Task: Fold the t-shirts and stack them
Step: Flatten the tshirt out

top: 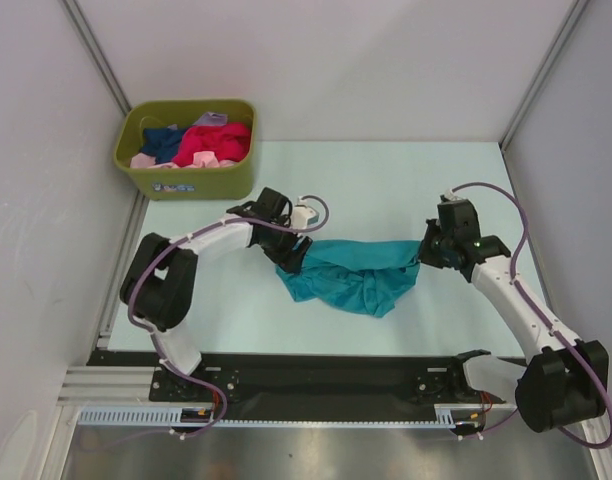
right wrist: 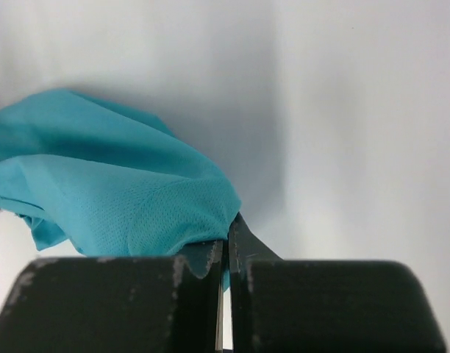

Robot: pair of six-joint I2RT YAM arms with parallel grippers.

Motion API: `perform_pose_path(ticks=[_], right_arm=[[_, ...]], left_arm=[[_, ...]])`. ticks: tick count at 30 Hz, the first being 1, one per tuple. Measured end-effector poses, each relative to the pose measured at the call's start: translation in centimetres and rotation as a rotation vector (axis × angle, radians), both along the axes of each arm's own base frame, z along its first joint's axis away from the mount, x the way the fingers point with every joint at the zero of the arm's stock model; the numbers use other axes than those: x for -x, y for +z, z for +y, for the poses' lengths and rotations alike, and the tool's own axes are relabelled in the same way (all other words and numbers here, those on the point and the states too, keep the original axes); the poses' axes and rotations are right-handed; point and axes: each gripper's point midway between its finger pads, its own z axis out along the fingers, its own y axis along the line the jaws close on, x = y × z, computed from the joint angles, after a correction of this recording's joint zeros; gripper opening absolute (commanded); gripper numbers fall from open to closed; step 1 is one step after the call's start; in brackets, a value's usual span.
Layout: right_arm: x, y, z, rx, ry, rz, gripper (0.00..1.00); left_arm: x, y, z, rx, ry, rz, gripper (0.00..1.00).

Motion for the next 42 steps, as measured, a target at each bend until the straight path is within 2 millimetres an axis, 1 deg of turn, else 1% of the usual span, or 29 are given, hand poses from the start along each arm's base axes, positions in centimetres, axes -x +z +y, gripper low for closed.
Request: perform_pose_path(ticks=[1, 2, 4, 7, 9, 10, 11, 13, 16, 17, 18, 19, 20, 22, 23, 25, 27, 28, 29, 31, 33, 34, 36, 37, 38, 39, 40, 41, 42], right_arm=[[0.1, -0.1, -0.1, -0.011, -0.005, 0.007, 0.00], [0.2, 0.0, -0.1, -0.018, -0.002, 0.009, 0.00], [0.4, 0.1, 0.3, -0.034, 0.011, 0.009, 0.00], [0.6, 0.7, 1.0, -0.059, 0.041, 0.011, 0.00], [0.4, 2.1, 1.9, -0.073, 0.069, -0.009, 0.00], [0.1, 3.4, 2.6, -0.080, 0.094, -0.034, 0.00], [-0.1, 4.7, 3.4, -0.087, 0.122, -0.060, 0.00], [-0.5, 9.0, 6.2, -0.109, 0.210, -0.148, 0.00], [-0.1, 16.4, 10.9, -0.155, 0.364, -0.310, 0.00], [0.4, 19.1, 12.6, -0.177, 0.419, -0.372, 0.00], [1.1, 21.5, 13.8, -0.195, 0.466, -0.427, 0.00], [2.0, 23.7, 15.0, -0.216, 0.509, -0.472, 0.00], [2.7, 25.5, 15.7, -0.231, 0.540, -0.511, 0.00], [4.2, 29.3, 16.5, -0.267, 0.585, -0.597, 0.00], [4.7, 30.5, 16.5, -0.284, 0.592, -0.625, 0.00], [5.6, 32.4, 16.2, -0.315, 0.596, -0.674, 0.00], [6.7, 33.0, 15.9, -0.353, 0.599, -0.693, 0.00], [7.3, 32.7, 15.9, -0.378, 0.600, -0.697, 0.00], [7.8, 31.8, 16.2, -0.410, 0.600, -0.688, 0.00], [8.8, 28.5, 16.8, -0.464, 0.606, -0.622, 0.00], [9.0, 23.8, 18.0, -0.489, 0.605, -0.532, 0.00], [8.8, 21.1, 18.3, -0.480, 0.594, -0.474, 0.00], [8.3, 15.9, 18.9, -0.441, 0.570, -0.362, 0.00], [8.0, 12.5, 19.0, -0.403, 0.550, -0.288, 0.00], [7.9, 10.6, 18.8, -0.375, 0.533, -0.247, 0.00], [7.8, 8.8, 18.4, -0.345, 0.513, -0.210, 0.00], [7.6, 7.7, 17.8, -0.321, 0.489, -0.188, 0.00], [7.2, 7.1, 17.2, -0.305, 0.463, -0.184, 0.00], [6.5, 6.9, 16.6, -0.298, 0.432, -0.191, 0.00]], left_arm=[[-0.2, -0.2, -0.3, -0.003, 0.001, -0.002, 0.43], [-0.5, -0.2, -0.5, -0.004, 0.003, -0.009, 0.01], [-1.2, 0.1, -0.7, -0.008, 0.002, -0.034, 0.01], [-2.6, 1.4, -0.7, -0.009, 0.017, -0.090, 0.00], [-3.4, 2.9, -0.1, -0.018, 0.038, -0.136, 0.00], [-4.0, 4.0, 0.3, -0.021, 0.049, -0.166, 0.00], [-4.6, 5.6, 0.9, -0.024, 0.065, -0.194, 0.00], [-6.4, 10.2, 2.3, -0.009, 0.110, -0.279, 0.00], [-9.1, 19.3, 6.1, 0.015, 0.201, -0.453, 0.00], [-9.5, 23.3, 7.9, 0.016, 0.236, -0.539, 0.00], [-9.5, 26.1, 9.2, 0.014, 0.263, -0.601, 0.00], [-8.9, 29.5, 10.6, 0.013, 0.284, -0.678, 0.00], [-7.7, 32.5, 11.6, 0.010, 0.292, -0.747, 0.00], [-4.2, 37.3, 12.6, 0.024, 0.274, -0.863, 0.00], [-2.2, 39.3, 13.1, 0.028, 0.261, -0.917, 0.00], [1.4, 41.7, 14.1, 0.024, 0.247, -0.998, 0.01], [4.3, 43.2, 15.5, -0.002, 0.242, -1.065, 0.04], [5.5, 43.6, 16.1, -0.013, 0.240, -1.093, 0.05], [6.4, 43.8, 16.4, -0.021, 0.238, -1.115, 0.05], [7.0, 42.9, 16.7, -0.038, 0.225, -1.113, 0.05], [5.8, 40.4, 16.3, -0.060, 0.199, -1.066, 0.05], [4.7, 38.4, 15.8, -0.073, 0.181, -1.019, 0.05], [2.3, 33.4, 14.7, -0.101, 0.141, -0.892, 0.05], [0.7, 30.4, 14.0, -0.112, 0.115, -0.813, 0.05], [-0.3, 28.5, 13.5, -0.117, 0.098, -0.763, 0.05], [-1.6, 25.8, 12.8, -0.122, 0.076, -0.695, 0.04], [-2.4, 23.3, 12.2, -0.126, 0.056, -0.630, 0.03], [-2.9, 21.0, 11.7, -0.129, 0.038, -0.566, 0.01], [-3.1, 19.1, 11.3, -0.125, 0.019, -0.511, 0.00]])
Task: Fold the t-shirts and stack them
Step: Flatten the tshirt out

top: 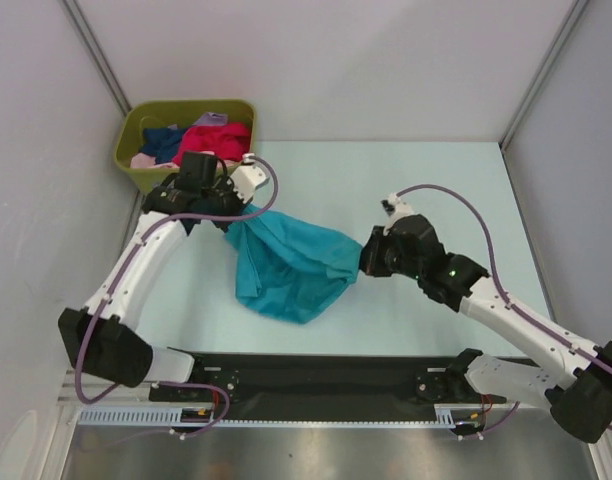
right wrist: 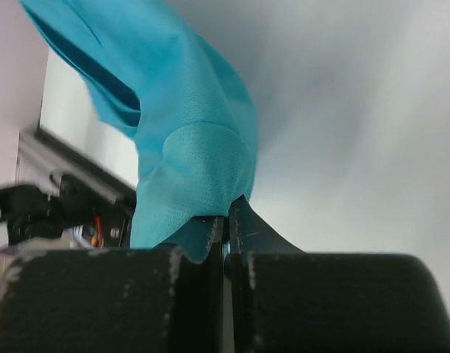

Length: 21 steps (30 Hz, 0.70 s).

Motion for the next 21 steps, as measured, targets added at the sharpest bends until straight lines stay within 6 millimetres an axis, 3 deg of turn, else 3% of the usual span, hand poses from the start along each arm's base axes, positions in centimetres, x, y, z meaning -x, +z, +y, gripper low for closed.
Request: perform_pose_path(ticks=[3, 7, 10, 13, 15, 16, 19, 20, 21], right_arm=[[-3.3, -0.2, -3.0, -0.006, -0.128, -0.019, 0.00], [-7.4, -1.1, -7.2, 0.044, -0.263, -0.029, 0.00], [-8.0, -0.8, -7.8, 0.095, -0.253, -0.038, 0.00], [-8.2, 1.5, -7.8, 0.111, -0.226, -0.094, 0.00], [-8.2, 3.5, -8.0, 0.107, -0.212, -0.142, 0.00], [-7.9, 4.8, -8.1, 0.099, -0.207, -0.175, 0.00], [-7.4, 6.5, -8.3, 0.084, -0.197, -0.222, 0.00], [-7.3, 6.8, -8.4, 0.081, -0.194, -0.233, 0.00], [-7.2, 7.0, -8.4, 0.082, -0.192, -0.241, 0.00]], left_arm=[[0.1, -2.3, -1.2, 0.030, -0.033, 0.089, 0.00], [0.9, -1.8, -2.8, 0.093, -0.084, 0.095, 0.00], [2.5, -1.2, -3.1, 0.122, -0.108, 0.084, 0.03], [4.3, 0.0, -2.8, 0.137, -0.121, 0.049, 0.11], [5.4, 0.9, -2.5, 0.146, -0.127, 0.028, 0.20], [6.0, 1.5, -2.5, 0.153, -0.133, 0.015, 0.36], [7.3, 2.1, -2.4, 0.169, -0.146, 0.000, 0.54], [7.7, 2.0, -2.3, 0.171, -0.146, -0.001, 0.65], [8.0, 1.9, -2.3, 0.174, -0.143, 0.002, 0.66]])
